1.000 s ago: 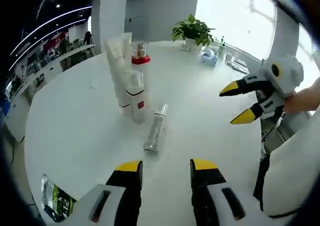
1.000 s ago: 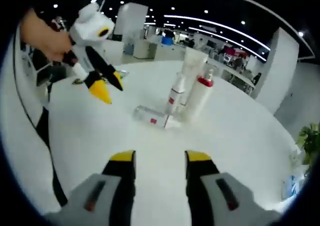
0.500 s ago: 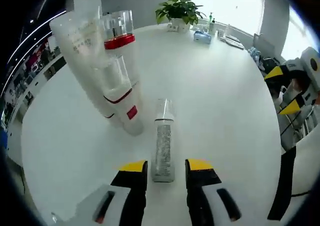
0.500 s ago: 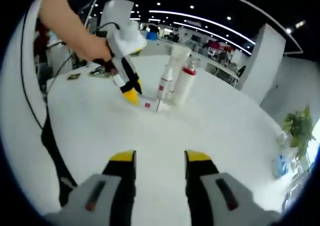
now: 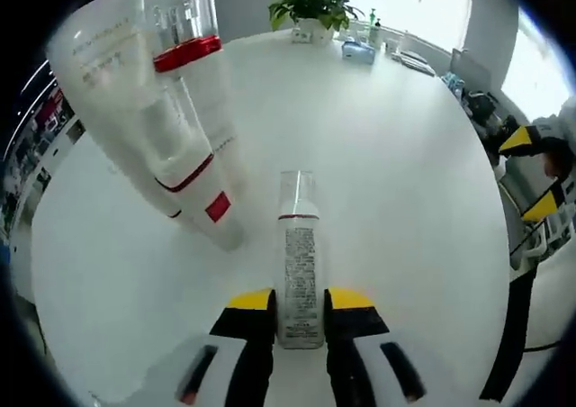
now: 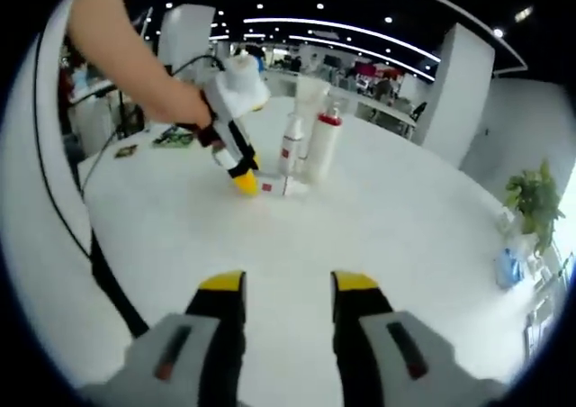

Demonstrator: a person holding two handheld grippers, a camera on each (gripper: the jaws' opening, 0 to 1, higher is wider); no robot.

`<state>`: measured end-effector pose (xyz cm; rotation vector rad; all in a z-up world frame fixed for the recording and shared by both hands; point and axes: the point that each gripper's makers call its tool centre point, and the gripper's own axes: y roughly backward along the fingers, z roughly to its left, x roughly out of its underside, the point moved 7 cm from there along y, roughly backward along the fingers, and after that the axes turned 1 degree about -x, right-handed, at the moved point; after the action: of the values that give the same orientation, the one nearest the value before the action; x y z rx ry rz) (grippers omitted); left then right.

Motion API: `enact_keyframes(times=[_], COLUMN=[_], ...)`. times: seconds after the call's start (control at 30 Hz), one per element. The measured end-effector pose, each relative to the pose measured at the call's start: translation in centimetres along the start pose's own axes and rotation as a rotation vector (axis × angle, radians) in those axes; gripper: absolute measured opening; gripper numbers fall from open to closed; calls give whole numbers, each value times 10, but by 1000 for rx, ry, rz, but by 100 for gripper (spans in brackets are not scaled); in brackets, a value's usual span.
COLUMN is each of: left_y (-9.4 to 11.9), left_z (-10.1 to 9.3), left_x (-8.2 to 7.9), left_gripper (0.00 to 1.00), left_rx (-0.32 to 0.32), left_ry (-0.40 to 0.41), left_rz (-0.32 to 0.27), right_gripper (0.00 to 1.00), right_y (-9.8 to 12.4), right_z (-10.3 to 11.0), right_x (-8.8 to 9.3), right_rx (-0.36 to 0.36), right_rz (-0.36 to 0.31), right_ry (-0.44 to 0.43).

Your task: Arrange the skincare products in the storage area until every visible bottle or jar stands upright without overlapping.

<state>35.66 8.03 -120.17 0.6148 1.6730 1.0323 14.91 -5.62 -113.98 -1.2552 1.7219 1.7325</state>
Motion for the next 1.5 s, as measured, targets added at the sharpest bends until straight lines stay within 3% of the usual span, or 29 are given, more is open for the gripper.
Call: enact_keyframes(times=[0.2,0.43,0.57,0.77,0.87,1.13,1.27,1.37,1.5], left_y=[12,24,37,55,65,85,89,91,92], left_z=[-13,-33,-45,-66,-73,-90,-96,-98,-99], left_x=[6,19,18,13,10,13,13,12,10], left_gripper=[19,19,19,19,19,19,19,19,19], left_rx=[103,242,361,495,545,671,637,607,552], left_ry=[158,389,552,624,673,650,622,587,557], left_rz=[-52,-128,-253,-380,-458,-632,-668,-696,-729], right_gripper=[33,34,36,51,50,46,41,33,29], right_y=[-11,-29,-35,-39,-33,-21,-22,-27,-32], right_z=[-3,2,9,20,18,5,-4,-10,-7], right_x=[-10,-20,-24,-34,-44,-77,-90,-92,-95], right_rx=[6,-77,-149,-316,-368,-479,-465,-414,-415], right_rz=[-18,-39,-56,-158,-231,-365,-381,-344,-316], right_ry=[-41,-141,-243,-418,-515,-683,-736,-752,-739])
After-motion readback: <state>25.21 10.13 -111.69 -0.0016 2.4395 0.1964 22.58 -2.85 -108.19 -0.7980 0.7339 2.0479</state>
